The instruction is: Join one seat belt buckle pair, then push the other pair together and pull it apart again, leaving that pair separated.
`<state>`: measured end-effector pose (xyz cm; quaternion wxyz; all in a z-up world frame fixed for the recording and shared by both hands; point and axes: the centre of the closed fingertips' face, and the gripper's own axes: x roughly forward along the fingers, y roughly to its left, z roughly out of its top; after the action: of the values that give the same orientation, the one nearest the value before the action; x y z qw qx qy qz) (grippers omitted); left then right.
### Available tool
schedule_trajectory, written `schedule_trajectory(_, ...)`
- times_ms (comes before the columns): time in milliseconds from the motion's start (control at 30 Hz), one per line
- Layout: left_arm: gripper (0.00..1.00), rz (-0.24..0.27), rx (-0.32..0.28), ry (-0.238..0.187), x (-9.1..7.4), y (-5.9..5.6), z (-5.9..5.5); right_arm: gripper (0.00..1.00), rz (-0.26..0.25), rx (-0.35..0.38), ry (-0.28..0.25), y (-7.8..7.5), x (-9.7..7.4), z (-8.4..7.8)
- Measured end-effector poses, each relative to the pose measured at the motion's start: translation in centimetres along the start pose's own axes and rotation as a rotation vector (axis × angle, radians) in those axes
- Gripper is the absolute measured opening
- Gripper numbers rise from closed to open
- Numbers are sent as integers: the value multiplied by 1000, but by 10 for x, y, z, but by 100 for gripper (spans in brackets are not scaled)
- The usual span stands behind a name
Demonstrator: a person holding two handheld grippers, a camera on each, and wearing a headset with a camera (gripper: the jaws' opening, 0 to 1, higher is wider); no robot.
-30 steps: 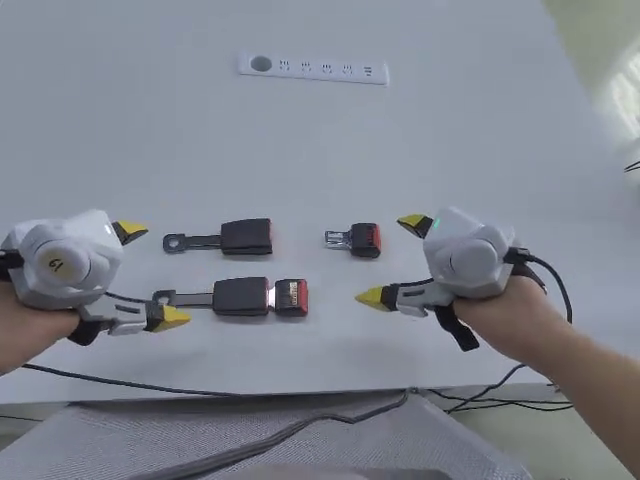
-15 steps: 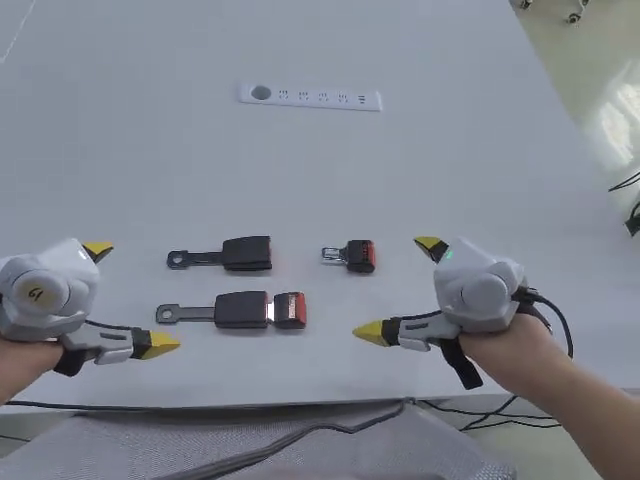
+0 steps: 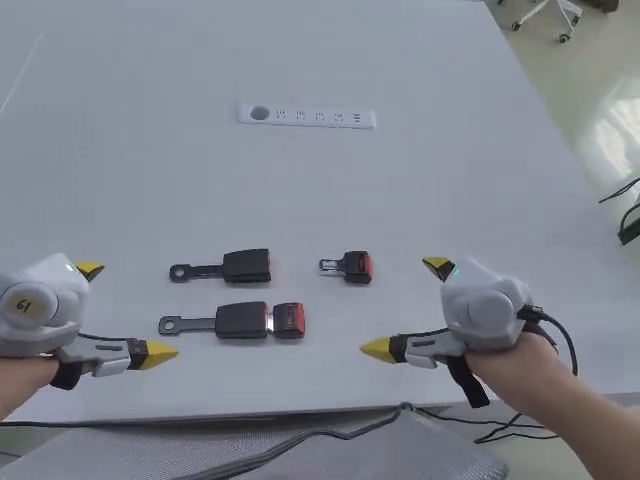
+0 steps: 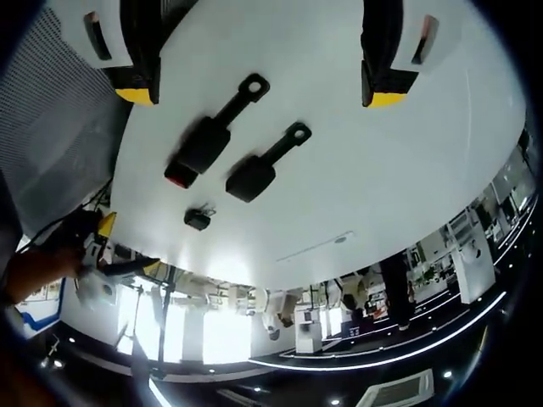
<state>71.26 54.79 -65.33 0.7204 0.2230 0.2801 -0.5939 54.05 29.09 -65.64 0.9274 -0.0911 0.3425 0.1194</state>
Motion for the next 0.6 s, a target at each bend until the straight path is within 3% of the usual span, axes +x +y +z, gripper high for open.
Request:
schedule_trajectory(200,100,5,-57,-38,-6,1,2,99,-12,43,-11,-3,-3,-4)
schedule_trajectory(433,100,-4,-72,-53,-10,-3,0,99,-19,109,-27,-5,-5,-7)
schedule_trajectory(600,100,-7,-80,-54,-11,-5,0,99,-10,96,-26,-3,-3,-6)
